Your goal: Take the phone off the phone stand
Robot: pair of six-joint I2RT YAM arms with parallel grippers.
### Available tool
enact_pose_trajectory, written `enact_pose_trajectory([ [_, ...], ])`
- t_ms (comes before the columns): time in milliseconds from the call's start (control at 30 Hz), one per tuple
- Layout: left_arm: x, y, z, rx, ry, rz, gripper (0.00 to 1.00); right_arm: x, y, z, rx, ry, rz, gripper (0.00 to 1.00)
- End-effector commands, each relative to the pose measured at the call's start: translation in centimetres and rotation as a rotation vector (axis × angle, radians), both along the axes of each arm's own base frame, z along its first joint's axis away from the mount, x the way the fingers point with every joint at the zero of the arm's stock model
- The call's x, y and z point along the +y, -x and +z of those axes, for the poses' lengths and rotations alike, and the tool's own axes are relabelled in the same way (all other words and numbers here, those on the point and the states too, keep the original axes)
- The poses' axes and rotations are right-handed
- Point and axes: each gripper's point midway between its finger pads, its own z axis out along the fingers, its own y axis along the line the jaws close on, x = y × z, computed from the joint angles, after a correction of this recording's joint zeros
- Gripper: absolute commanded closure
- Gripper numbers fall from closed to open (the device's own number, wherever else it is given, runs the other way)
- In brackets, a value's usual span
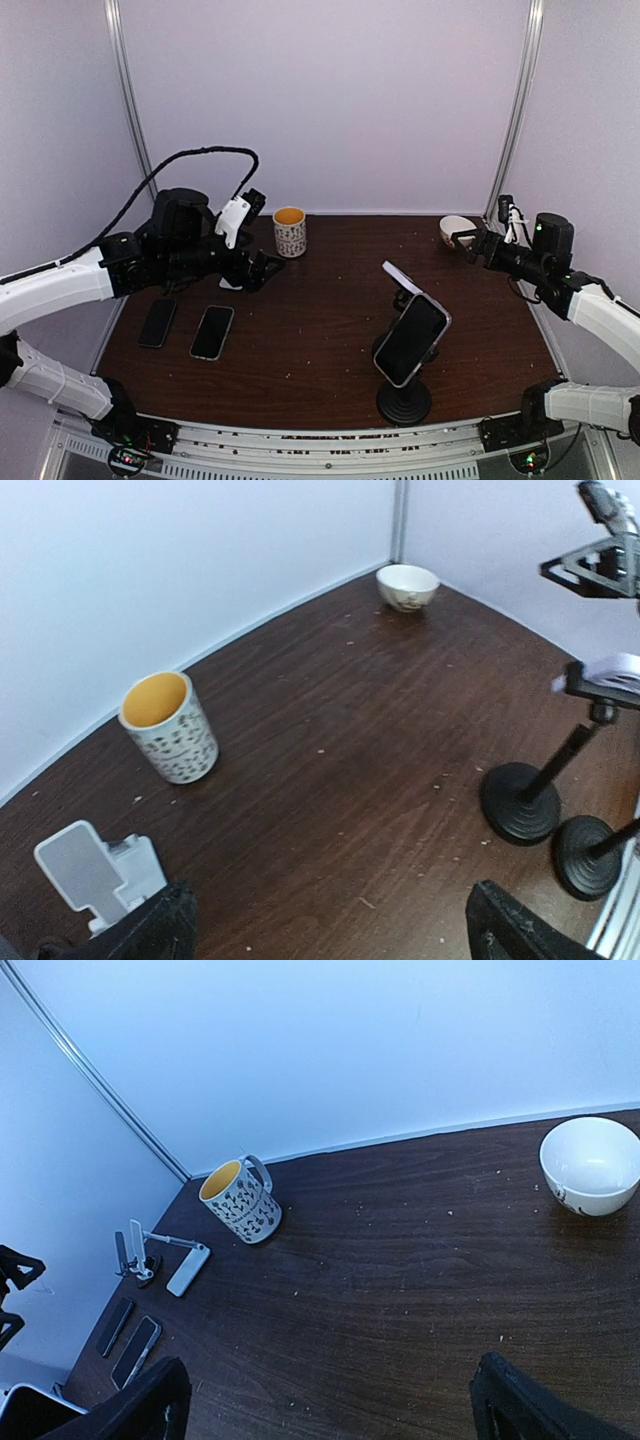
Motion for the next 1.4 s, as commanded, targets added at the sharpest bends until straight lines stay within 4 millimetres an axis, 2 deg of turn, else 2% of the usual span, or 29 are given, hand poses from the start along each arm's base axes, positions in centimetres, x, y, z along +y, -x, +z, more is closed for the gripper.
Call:
enact_pose_trajectory([
  [0,-3.3,2.0,1.6,-0.089,0.083,-0.192,0.05,0.1,0.2,1.7,-0.028,-0.026,0.011,0.0],
  [100,-5.7,3.2,1.1,-0.088,0.084,-0.256,0.06,0.2,0.5,1.7,-0.024,-0.025,0.017,0.0],
  [200,-8.7,5.4,0.9,-0.125,0.098,-0.319,0.02,-0.1,0.8,1.8,-0.024,-0.008,0.004,0.0],
  [433,-15.4,11.2,0.5,-0.106,0.13,-0.424,0.02,-0.4,1.2,1.9,-0.023,0.007,-0.007,0.0],
  [533,-17.6,13.4,0.0,-0.094,0.132,-0.463,0.02,-0.4,1.2,1.7,-0.02,0.009,-0.007,0.0],
  [600,-18.5,14.0,-0.6,-0.06,0.138,-0.476,0.02,-0.4,1.3,1.7,-0.021,0.009,-0.006,0.0],
  [900,-20.2,16.2,-2.2,-0.015,0.113,-0.43,0.02,-0.8,1.5,1.4,-0.017,0.031,-0.025,0.0],
  [1033,-20.9,17.9,-2.2,-0.029,0.11,-0.43,0.02,-0.9,1.6,1.3,-0.018,0.031,-0.027,0.0],
  [1267,-22.7,19.0,-3.3,0.035,0.079,-0.473,0.02,-0.8,1.9,2.0,-0.03,0.029,-0.025,0.0],
  [1367,-23.3,18.9,-4.4,0.064,0.045,-0.463,0.02,-0.9,2.0,2.3,-0.036,0.026,-0.025,0.0],
])
